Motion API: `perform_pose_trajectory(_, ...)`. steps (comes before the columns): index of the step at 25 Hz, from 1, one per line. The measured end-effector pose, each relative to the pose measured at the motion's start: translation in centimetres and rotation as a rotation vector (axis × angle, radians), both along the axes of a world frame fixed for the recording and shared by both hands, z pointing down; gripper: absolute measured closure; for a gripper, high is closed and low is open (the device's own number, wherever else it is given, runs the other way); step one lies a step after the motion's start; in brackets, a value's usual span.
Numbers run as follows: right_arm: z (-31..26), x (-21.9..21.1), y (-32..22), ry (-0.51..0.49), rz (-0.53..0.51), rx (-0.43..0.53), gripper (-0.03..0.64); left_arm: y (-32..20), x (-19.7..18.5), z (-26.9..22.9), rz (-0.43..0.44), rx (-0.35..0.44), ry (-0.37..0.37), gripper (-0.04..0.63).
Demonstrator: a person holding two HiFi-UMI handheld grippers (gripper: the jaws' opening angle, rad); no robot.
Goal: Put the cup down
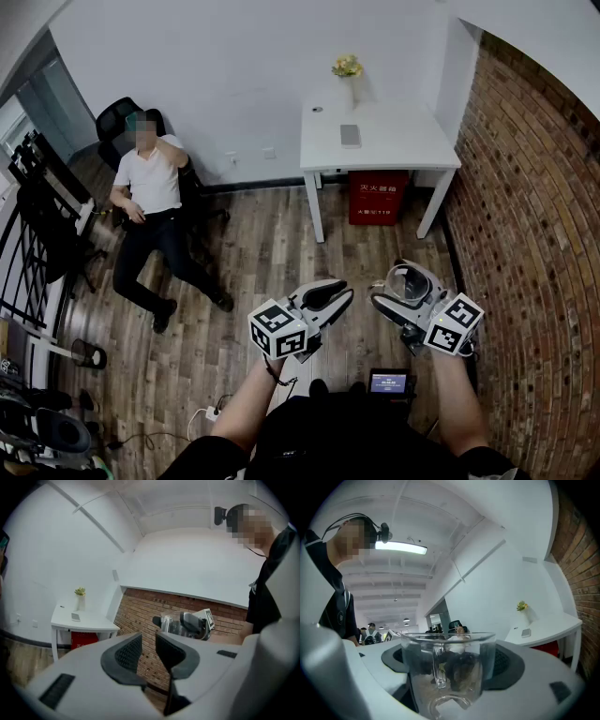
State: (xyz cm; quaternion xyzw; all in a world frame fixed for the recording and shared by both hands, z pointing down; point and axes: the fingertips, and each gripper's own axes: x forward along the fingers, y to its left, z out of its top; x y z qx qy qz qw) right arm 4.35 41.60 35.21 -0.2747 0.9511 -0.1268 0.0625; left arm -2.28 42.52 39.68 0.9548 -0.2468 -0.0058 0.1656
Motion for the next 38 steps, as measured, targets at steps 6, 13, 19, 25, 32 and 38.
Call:
perform_pose_trajectory(6, 0.1, 0.0, -0.2, -0.006, 0.005, -0.003, 0.186, -0.2, -0.2, 0.1, -0.006, -0.003, 0.001, 0.512)
perform_pose_trajectory(13, 0.0, -0.2, -0.2, -0.017, 0.009, -0.008, 0.186, -0.1, -0.6, 0.3, -0.007, -0.008, 0.002, 0.512)
perform_pose_trajectory(19, 0.4, -0.1, -0.6, -0.02, 0.016, -0.022, 0.186, -0.4, -0.5, 0.4, -0.006, -0.009, 0.002, 0.512)
perform_pose_trajectory(25, 0.4, -0.1, -0.6, -0.025, 0.022, -0.029, 0.186, -0.2, -0.6, 0.4, -0.003, -0.013, 0.003, 0.512)
perform_pose_trajectory(32, 0.5, -0.2, -0.8, -0.026, 0.015, -0.032, 0.186, -0.5, -0.6, 0.4, -0.002, -0.013, 0.003, 0.512)
perform_pose_trajectory(38, 0.4, 0.2, -1.0, -0.035, 0.015, -0.034, 0.186, -0.7, -0.2, 0.5, 0.001, -0.013, 0.002, 0.512)
